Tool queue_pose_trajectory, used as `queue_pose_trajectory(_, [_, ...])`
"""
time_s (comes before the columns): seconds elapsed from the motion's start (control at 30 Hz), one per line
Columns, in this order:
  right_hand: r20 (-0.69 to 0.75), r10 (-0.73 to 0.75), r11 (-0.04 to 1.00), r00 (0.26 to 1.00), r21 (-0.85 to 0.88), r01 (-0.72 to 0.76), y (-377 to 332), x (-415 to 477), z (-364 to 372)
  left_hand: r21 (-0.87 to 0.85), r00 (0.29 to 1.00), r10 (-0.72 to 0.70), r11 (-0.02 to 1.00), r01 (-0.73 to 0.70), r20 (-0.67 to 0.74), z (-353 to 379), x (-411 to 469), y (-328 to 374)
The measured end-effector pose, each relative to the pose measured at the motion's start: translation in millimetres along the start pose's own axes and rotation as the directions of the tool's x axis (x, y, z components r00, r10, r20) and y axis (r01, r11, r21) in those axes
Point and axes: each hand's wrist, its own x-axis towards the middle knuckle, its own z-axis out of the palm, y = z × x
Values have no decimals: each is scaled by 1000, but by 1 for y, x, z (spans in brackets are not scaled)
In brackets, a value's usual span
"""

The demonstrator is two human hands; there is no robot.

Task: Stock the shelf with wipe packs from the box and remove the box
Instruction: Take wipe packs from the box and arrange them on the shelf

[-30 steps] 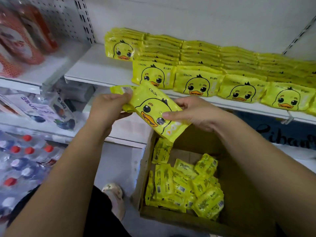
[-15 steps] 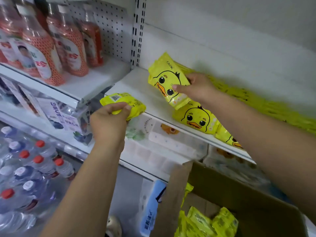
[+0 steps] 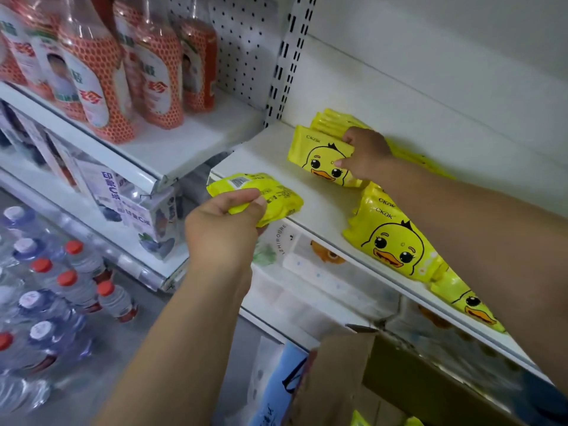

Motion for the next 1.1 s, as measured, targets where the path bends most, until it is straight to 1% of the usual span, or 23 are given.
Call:
queue_pose_trajectory(0.1, [-15,2,1000,1000,-21,-3,11,2,4,-36,999,-48,998,48,13,9,-5,-4])
queue_pose_trajectory(0.3, [-77,26,995,997,-93,-33,14,-2,5,-34,998,-55,998,55,6,18,-10,-6])
queue_pose_trajectory(0.37, [-107,30,998,994,-59,-37,12,-7,-2,-32,999,-52,998,53,13,19,-12,-6])
queue_pose_trajectory(0.4, [-138,20,1000,990,-8,-22,11,-11,-6,-31,998,-53,998,54,19,19,-13,-6])
queue_pose_trajectory(0.47, [-218,-7,987,976,158,42,6,-30,-15,-44,998,-56,997,57,37,18,-15,-6])
queue_pose_trajectory(0.53, [-247,-3,924,969,371,97,0,-65,-27,-44,996,-62,997,65,69,18,-19,-5])
queue_pose_trajectory(0.6, [-174,23,811,984,579,84,-4,-112,-35,-37,989,-65,997,70,130,17,-25,-5])
queue_pose_trajectory(0.63, [-130,14,765,991,640,73,-3,-136,-37,-41,982,-72,996,80,175,16,-28,-5])
queue_pose_trajectory(0.7, [-78,-41,740,996,667,83,9,-180,-36,-48,956,-96,992,113,278,13,-36,-5])
queue_pose_trajectory(0.8, [42,-112,773,993,631,60,35,-235,-32,-29,888,-157,982,187,432,11,-53,-7])
queue_pose_trajectory(0.83, [75,-118,759,990,650,41,43,-250,-28,-10,863,-181,978,210,473,11,-59,-8])
queue_pose_trajectory(0.87, [71,-112,715,991,698,31,48,-263,-24,13,836,-207,973,232,508,12,-67,-10])
queue_pose_trajectory(0.9, [24,-67,654,997,756,26,52,-276,-19,40,811,-232,967,251,538,12,-74,-13])
queue_pose_trajectory(0.93, [-53,5,609,999,792,38,54,-288,-14,70,788,-256,962,263,560,11,-81,-16])
queue_pose_trajectory(0.97, [-145,80,607,986,792,67,57,-299,-10,100,768,-274,959,266,579,11,-86,-19])
queue_pose_trajectory(1.03, [-302,144,667,942,733,133,62,-320,-5,164,720,-297,954,251,628,7,-98,-22])
queue_pose_trajectory(1.07, [-338,167,681,926,719,140,62,-330,-6,200,687,-301,953,225,662,4,-103,-23])
queue_pose_trajectory(1.1, [-344,207,678,916,725,119,63,-339,-7,246,650,-303,952,179,697,1,-107,-25])
